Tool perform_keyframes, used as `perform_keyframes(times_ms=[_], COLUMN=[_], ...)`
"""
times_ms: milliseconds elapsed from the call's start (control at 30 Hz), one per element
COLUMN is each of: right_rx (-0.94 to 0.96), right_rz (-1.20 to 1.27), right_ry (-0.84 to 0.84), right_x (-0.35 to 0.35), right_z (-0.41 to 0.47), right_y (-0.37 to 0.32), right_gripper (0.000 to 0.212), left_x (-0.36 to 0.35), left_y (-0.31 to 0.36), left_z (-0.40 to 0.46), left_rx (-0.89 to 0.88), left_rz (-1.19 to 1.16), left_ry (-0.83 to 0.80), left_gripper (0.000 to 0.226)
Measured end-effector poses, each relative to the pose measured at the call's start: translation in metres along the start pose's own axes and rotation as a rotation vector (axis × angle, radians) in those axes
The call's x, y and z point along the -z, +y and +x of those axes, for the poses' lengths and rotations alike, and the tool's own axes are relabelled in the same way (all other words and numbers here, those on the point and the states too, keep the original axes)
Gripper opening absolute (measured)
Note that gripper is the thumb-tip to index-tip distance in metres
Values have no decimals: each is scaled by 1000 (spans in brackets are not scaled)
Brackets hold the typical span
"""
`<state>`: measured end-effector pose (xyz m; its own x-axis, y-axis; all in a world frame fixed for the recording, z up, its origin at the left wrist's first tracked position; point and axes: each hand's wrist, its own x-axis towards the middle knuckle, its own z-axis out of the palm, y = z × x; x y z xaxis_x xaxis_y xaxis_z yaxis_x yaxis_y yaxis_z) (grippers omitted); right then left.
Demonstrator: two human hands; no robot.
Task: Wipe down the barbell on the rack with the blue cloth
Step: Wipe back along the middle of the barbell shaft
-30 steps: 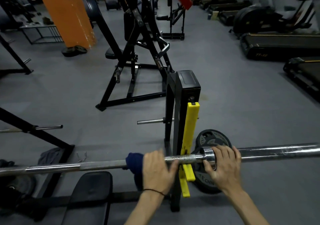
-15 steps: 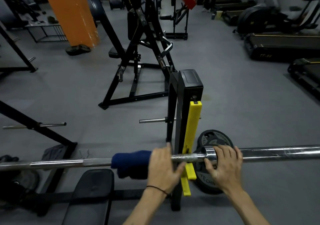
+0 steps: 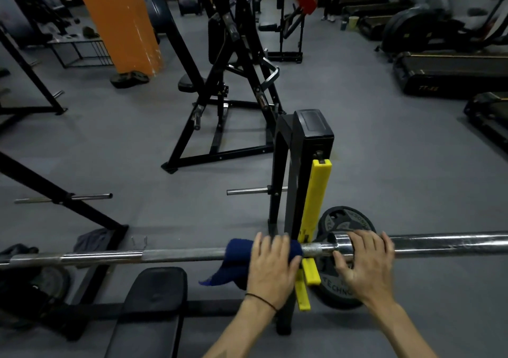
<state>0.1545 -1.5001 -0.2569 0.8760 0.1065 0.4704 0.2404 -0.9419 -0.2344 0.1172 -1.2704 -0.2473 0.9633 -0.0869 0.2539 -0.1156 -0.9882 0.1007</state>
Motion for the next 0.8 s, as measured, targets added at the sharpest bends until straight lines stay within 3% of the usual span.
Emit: perform_keyframes(times_ms=[100, 233, 333, 433, 500, 667, 800], right_rx=[26, 9, -26, -6, 29, 2, -54], right_rz=[-9, -15, -20, -27, -33, -40, -55], right_ry=[-2, -8, -14, -11, -3, 2, 4], right_x=[3, 2, 0, 1, 3, 0, -1], right_z=[0, 0, 0, 0, -1, 0, 2], right_y=[3, 0, -2, 0, 3, 0, -8], right_gripper=[59, 57, 58, 57, 57, 67, 70], left_x=[5, 8, 10, 6, 6, 14, 12], left_y=[-14, -71, -42, 7, -5, -95, -54], left_z=[0, -20, -9, 1, 1, -35, -17], left_rx=[-97, 72, 217, 42, -44, 140, 318], left_rz=[-19, 19, 0, -20, -1, 35, -1], left_ry=[50, 36, -9, -48, -74, -12, 59], left_gripper=[48, 58, 64, 66, 62, 61, 58])
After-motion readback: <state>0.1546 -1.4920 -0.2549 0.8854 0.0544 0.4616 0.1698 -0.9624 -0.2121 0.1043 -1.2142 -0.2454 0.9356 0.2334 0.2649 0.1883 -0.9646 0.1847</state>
